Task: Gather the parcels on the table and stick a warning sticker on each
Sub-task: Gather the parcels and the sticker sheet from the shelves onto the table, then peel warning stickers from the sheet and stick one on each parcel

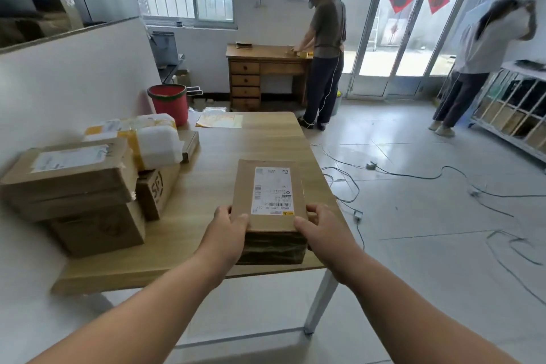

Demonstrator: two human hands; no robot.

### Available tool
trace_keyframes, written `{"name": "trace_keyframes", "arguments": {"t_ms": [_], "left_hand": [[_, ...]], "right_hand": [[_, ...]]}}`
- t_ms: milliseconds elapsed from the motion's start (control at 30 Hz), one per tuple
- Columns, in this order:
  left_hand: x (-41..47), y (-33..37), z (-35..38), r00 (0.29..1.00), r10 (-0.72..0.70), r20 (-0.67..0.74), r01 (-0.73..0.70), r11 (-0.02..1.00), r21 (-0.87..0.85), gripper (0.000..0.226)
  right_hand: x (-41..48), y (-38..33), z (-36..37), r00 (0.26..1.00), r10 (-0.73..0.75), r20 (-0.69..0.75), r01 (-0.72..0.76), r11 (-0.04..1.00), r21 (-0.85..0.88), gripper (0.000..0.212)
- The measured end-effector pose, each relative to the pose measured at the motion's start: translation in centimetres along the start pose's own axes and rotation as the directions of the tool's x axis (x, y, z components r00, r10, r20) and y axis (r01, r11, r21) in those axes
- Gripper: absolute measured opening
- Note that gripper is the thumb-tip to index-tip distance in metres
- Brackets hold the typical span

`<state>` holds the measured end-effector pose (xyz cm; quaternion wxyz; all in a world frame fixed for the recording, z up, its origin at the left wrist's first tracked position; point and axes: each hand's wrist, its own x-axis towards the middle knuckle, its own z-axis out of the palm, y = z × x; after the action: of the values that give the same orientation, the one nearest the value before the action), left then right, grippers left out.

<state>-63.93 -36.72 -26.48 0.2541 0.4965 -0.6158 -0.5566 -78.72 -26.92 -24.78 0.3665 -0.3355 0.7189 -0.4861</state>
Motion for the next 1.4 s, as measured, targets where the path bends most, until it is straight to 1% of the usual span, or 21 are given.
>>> {"name": "trace_keyframes", "arguments": {"t_ms": [67, 133, 267, 400, 533, 700, 800, 900, 967, 1033, 1067, 1133, 1233, 1267, 1400], "left_hand": [[3.0, 0.4, 0.9, 1.0, -0.023, -0.008, 0.023, 1.0, 0.006, 0.028], [6.5, 0.7, 2.0, 0.999, -0.042, -0.031, 0.042, 0.999, 0.017, 0.032], [14.1, 0.9, 4.9, 0.987, -0.087, -0.134, 0.093, 0.995, 0.041, 0.039], [21.6, 1.1, 7.6, 0.968, -0.141, -0.207, 0.158, 0.985, 0.067, 0.038], [28.6, 0.3, 8.9, 0.963, -0.144, -0.228, 0.165, 0.983, 0.079, 0.036], [34.5, -1.9, 9.5, 0.952, -0.165, -0.258, 0.189, 0.98, 0.07, 0.039], [36.3, -3.4, 9.8, 0.937, -0.217, -0.272, 0.253, 0.962, 0.105, 0.04], [36.6, -4.6, 9.9, 0.938, -0.252, -0.239, 0.305, 0.926, 0.221, 0.042], [36.3, -4.5, 9.8, 0.93, -0.293, -0.219, 0.348, 0.894, 0.281, 0.051], [35.6, -3.7, 9.6, 0.915, -0.325, -0.24, 0.395, 0.843, 0.366, 0.062], [35.0, -3.0, 9.4, 0.913, -0.307, -0.268, 0.398, 0.813, 0.425, 0.065], [32.9, -1.4, 9.1, 0.932, -0.205, -0.298, 0.34, 0.776, 0.531, 0.068], [28.4, 0.9, 8.5, 0.967, 0.011, -0.255, 0.17, 0.715, 0.678, 0.068], [26.7, 1.8, 8.4, 0.972, 0.056, -0.228, 0.125, 0.701, 0.702, 0.068], [21.6, 4.4, 8.2, 0.977, 0.102, -0.186, 0.067, 0.683, 0.727, 0.067]], "right_hand": [[3.6, 0.2, -0.6, 1.0, 0.005, 0.01, -0.005, 1.0, -0.03, 0.024], [7.8, 0.6, -1.2, 0.999, 0.016, 0.037, -0.014, 0.998, -0.054, 0.028], [17.1, 2.5, -2.1, 0.993, 0.035, 0.114, -0.024, 0.995, -0.099, 0.037], [26.4, 3.8, -2.9, 0.983, 0.055, 0.174, -0.023, 0.983, -0.18, 0.045], [34.3, 5.0, -2.7, 0.978, 0.046, 0.206, 0.001, 0.974, -0.226, 0.046], [40.2, 6.6, -1.2, 0.973, 0.05, 0.225, 0.013, 0.963, -0.27, 0.048], [41.6, 7.7, -0.5, 0.967, 0.099, 0.233, -0.019, 0.947, -0.32, 0.048], [41.7, 8.5, -0.3, 0.959, 0.147, 0.242, -0.043, 0.92, -0.389, 0.053], [41.4, 8.2, -0.5, 0.958, 0.15, 0.246, -0.033, 0.905, -0.425, 0.054], [40.8, 7.5, -0.9, 0.959, 0.135, 0.249, 0.0, 0.879, -0.476, 0.054], [40.4, 7.1, -1.2, 0.962, 0.12, 0.247, 0.019, 0.869, -0.495, 0.055], [39.0, 6.1, -2.1, 0.967, 0.065, 0.247, 0.079, 0.845, -0.529, 0.058], [35.4, 5.0, -4.3, 0.969, -0.048, 0.242, 0.192, 0.764, -0.617, 0.058], [33.8, 4.6, -5.4, 0.967, -0.085, 0.238, 0.224, 0.729, -0.647, 0.057], [29.0, 2.8, -8.5, 0.941, -0.249, 0.231, 0.337, 0.602, -0.724, 0.049]]}}
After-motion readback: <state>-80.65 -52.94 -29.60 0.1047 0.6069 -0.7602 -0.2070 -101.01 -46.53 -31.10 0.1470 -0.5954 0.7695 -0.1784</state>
